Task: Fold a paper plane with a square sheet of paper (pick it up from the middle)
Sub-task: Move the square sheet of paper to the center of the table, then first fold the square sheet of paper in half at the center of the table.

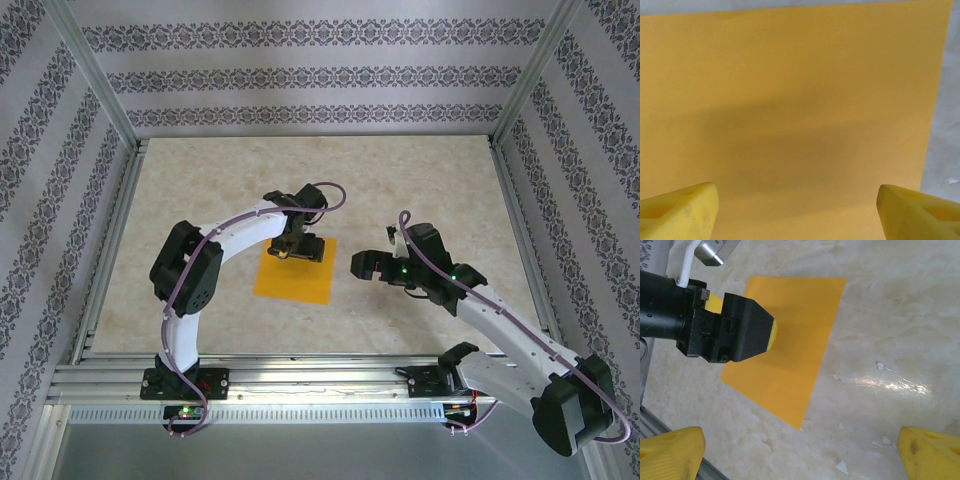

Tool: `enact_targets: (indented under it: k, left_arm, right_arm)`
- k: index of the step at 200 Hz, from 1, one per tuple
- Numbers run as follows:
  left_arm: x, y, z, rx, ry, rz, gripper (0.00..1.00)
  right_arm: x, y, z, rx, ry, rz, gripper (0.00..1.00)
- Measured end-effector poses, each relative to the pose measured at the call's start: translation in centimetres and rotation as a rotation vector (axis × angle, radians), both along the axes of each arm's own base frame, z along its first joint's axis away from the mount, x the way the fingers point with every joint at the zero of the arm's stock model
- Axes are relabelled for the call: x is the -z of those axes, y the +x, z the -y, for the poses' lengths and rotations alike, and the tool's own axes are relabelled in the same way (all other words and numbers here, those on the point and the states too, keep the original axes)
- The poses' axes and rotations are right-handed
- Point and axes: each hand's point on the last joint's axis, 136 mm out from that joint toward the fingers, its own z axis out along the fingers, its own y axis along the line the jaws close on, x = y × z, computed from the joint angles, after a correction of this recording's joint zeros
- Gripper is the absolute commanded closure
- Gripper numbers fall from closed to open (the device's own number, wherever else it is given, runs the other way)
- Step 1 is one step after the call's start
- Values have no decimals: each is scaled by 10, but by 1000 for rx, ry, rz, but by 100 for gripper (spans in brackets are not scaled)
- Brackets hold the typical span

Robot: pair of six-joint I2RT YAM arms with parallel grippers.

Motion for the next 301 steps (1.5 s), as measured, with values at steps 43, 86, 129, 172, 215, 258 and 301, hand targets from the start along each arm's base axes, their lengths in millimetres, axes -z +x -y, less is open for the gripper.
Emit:
enact_targets:
  k: [43, 86, 129, 172, 215, 258, 301]
  left_arm:
    - [4, -1, 0, -33, -2, -17, 19]
    - [10, -6, -5, -64, 17, -30, 19]
    - [14, -7, -11, -82, 41, -28, 18]
    - [15, -7, -16, -88, 62, -21, 18]
    - [9, -5, -18, -91, 64, 3, 18]
    - [3, -3, -17, -91, 59, 11, 17]
    - [-1, -2, -15, -90, 53, 13, 17]
  right_arm:
    - [11, 1, 7, 44, -28, -26, 2]
    - [30, 2, 7, 76, -43, -108, 2]
    - [41, 2, 6, 87, -53, -158, 2]
    - [47, 2, 6, 87, -60, -178, 2]
    - [48, 2, 6, 88, -61, -180, 2]
    - [44, 2, 6, 88, -55, -169, 2]
    - [39, 2, 6, 87, -46, -155, 2]
